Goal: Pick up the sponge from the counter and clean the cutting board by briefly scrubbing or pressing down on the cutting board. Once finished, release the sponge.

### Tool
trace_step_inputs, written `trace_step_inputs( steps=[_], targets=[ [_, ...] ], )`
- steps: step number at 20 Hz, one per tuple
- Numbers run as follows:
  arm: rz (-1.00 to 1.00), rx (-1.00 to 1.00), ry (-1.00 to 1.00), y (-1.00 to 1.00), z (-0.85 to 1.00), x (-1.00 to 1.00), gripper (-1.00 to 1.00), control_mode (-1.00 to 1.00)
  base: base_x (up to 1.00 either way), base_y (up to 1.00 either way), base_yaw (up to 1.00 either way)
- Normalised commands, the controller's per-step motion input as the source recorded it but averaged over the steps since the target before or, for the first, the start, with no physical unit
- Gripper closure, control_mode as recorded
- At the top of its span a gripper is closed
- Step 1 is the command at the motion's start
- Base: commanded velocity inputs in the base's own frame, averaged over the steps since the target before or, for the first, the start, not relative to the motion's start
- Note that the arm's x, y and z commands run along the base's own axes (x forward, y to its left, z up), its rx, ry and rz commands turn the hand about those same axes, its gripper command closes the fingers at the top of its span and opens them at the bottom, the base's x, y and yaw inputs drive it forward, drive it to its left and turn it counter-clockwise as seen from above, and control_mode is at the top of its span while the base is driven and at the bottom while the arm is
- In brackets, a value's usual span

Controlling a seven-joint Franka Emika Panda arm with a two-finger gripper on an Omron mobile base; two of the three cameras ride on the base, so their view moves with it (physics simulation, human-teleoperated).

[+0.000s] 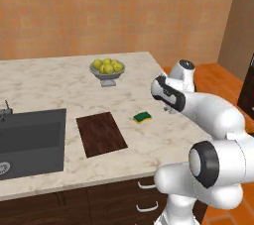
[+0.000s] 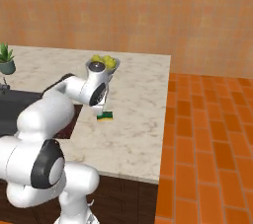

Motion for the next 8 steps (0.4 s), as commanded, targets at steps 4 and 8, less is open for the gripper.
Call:
trace_step_inputs(
  steps=[4,8],
  targets=[
    [0.23,0.04,-0.34,0.0,0.93,-1.0,-1.0,-1.0,0.0,0.0,0.0],
    [0.39,0.08,-0.32,0.0,0.61,-0.99,-1.0,-1.0,0.0,0.0,0.0]
  ],
)
